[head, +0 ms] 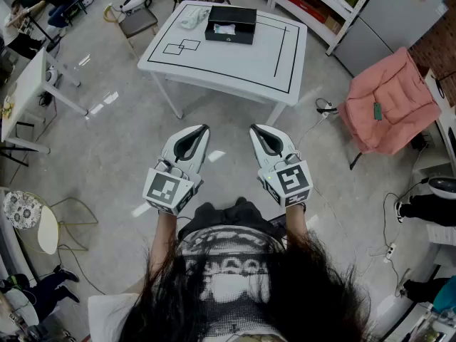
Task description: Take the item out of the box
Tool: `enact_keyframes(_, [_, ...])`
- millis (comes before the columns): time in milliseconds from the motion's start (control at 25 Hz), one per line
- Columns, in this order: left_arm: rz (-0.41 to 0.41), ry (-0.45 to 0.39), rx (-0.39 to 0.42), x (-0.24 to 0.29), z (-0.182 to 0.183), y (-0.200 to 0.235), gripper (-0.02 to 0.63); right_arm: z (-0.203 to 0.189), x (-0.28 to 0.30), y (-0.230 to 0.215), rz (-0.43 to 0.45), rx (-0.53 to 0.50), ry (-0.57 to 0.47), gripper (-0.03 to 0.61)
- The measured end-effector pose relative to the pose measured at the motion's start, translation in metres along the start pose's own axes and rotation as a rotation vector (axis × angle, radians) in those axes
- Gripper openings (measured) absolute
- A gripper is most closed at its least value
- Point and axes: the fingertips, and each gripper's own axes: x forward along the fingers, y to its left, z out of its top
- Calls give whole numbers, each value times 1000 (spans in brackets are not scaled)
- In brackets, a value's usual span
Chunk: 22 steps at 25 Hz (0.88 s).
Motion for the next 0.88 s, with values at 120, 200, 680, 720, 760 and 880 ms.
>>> enact_keyframes(120, [3,-5,14,5,-1,1,0,-1,1,-5,3,2,0,-3])
enact_keyframes(200, [7,-17,32,10,-1,3,0,-1,2,-9,10,1,-2,-3])
enact_keyframes(680, [42,-28,52,53,-2,4,0,-13,9,-51,50,-11,-2,-3])
enact_keyframes(720, [49,-28,57,57,-2,5,0,-14,9,-55,53,-11,-3,-3])
enact_keyframes(760, [56,-27,64,60,-3,5,0,-15,9,-59,58,-10,-3,-3])
enact_keyframes(880, [82,-16,80,68,-4,5,0,-20,9,-67,77,-8,0,-3])
